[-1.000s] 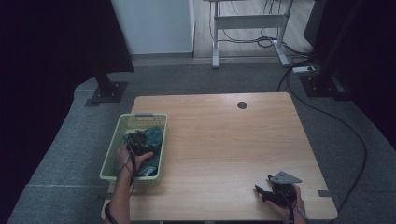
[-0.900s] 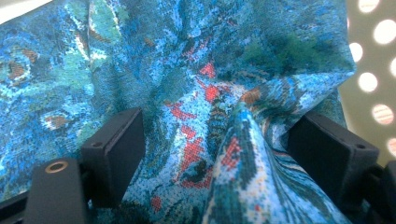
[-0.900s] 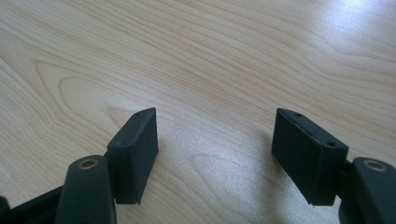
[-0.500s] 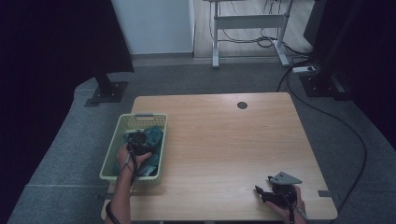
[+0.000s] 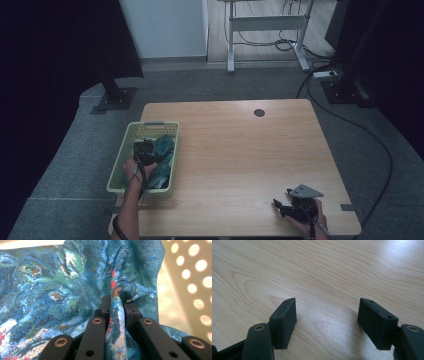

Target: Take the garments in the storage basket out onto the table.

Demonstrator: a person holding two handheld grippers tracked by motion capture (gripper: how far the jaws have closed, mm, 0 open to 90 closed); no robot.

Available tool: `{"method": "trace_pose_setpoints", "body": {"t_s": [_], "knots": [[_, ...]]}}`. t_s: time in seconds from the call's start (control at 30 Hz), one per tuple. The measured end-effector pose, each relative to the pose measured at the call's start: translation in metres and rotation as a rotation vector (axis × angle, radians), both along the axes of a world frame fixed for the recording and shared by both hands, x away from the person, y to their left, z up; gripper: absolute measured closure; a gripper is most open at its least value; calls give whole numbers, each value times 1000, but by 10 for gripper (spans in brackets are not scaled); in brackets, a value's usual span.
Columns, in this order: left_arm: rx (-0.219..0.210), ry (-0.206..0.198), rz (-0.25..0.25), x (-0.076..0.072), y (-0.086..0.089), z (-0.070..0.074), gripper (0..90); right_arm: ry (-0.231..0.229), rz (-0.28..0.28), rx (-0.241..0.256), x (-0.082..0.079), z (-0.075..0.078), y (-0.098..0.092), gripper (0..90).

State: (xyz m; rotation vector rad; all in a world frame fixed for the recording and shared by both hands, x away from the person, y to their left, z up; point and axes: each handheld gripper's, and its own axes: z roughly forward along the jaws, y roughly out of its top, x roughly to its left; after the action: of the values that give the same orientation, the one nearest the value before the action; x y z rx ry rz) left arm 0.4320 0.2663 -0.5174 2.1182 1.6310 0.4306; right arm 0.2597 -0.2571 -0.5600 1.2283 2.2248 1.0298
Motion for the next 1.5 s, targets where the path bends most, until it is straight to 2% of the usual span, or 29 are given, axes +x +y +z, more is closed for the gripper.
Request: {"method": "trace_pose_setpoints", "body": {"t_s": [0.07, 0.17, 0.33, 0.63, 0.87, 1.5], "knots": [[4, -1, -14, -1, 0, 2, 829, 0, 0, 0, 0, 0, 0, 311], [-23, -13, -19, -5, 3, 6, 835, 0, 0, 0, 0, 0, 0, 311], [-50, -63, -20, -13, 8, 17, 836, 0, 0, 0, 0, 0, 0, 311], [-70, -161, -29, -24, 10, 42, 838, 1, 0, 0, 0, 0, 0, 311], [-86, -204, -39, -30, 9, 54, 838, 1, 0, 0, 0, 0, 0, 311], [-100, -275, -67, -44, 6, 81, 839, 1, 0, 0, 0, 0, 0, 312]]}}
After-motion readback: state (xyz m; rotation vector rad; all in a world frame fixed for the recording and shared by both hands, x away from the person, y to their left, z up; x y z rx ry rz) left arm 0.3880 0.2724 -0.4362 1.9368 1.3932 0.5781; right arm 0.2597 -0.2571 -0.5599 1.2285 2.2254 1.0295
